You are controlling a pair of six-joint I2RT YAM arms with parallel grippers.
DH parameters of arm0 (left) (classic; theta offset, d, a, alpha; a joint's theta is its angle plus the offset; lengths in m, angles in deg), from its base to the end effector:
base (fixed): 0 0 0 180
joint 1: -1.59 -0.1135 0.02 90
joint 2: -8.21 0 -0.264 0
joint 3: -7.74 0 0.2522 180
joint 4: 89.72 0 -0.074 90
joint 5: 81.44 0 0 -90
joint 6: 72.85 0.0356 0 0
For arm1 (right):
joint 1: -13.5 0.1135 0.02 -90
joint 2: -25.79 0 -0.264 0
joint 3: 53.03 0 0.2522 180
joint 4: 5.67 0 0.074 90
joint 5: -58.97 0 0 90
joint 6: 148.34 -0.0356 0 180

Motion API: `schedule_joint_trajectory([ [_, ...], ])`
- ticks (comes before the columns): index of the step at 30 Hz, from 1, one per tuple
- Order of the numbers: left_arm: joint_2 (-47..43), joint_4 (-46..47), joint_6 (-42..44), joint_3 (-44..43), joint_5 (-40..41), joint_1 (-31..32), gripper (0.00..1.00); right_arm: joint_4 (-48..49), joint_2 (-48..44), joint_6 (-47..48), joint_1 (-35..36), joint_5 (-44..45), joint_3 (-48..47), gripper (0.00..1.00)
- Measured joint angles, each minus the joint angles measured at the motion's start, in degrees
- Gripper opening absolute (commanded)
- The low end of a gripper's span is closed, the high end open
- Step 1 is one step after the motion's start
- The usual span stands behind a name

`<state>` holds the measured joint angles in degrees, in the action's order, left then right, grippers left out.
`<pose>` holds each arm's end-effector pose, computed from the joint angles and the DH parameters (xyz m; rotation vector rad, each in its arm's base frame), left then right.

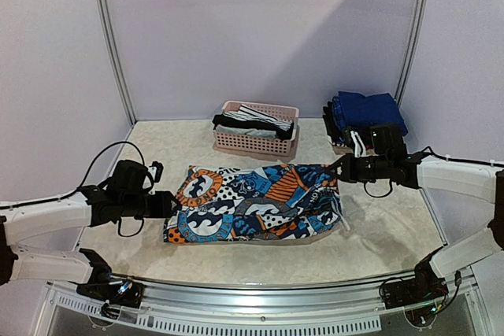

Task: Fold and stack the mixed laundry pile
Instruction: Adjust the crumpled shorts at the center of the board.

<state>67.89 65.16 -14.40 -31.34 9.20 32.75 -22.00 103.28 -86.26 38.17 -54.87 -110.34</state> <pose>0.1708 -0.1028 0.1742 -0.0138 2.4291 -0.5027 0.2531 0.1321 0.2208 -0.1797 2.3104 0.9506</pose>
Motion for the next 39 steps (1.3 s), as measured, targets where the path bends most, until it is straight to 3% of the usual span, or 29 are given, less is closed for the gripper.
schedule_joint_trajectory([
  [5,4.46,1.36,-0.68,0.00,-4.09,-1.73,0.56,-0.24,0.04,0.24,0.00,0.66,-0.07,0.00],
  [18,9.27,6.29,-1.20,0.63,-7.10,-2.14,0.39,-1.09,0.04,1.03,0.00,1.25,-0.35,0.00],
  [24,10.88,6.84,-1.18,0.68,-6.25,-2.21,0.42,-1.31,0.04,1.05,0.00,1.25,-0.42,0.00],
  [30,11.04,8.15,-1.09,1.05,-6.86,-2.27,0.21,-1.33,0.04,1.05,0.00,1.27,-0.42,0.00],
  [39,6.29,10.03,-0.98,1.11,-9.25,-2.36,0.00,-1.75,0.04,1.05,0.00,1.44,-0.81,0.00],
])
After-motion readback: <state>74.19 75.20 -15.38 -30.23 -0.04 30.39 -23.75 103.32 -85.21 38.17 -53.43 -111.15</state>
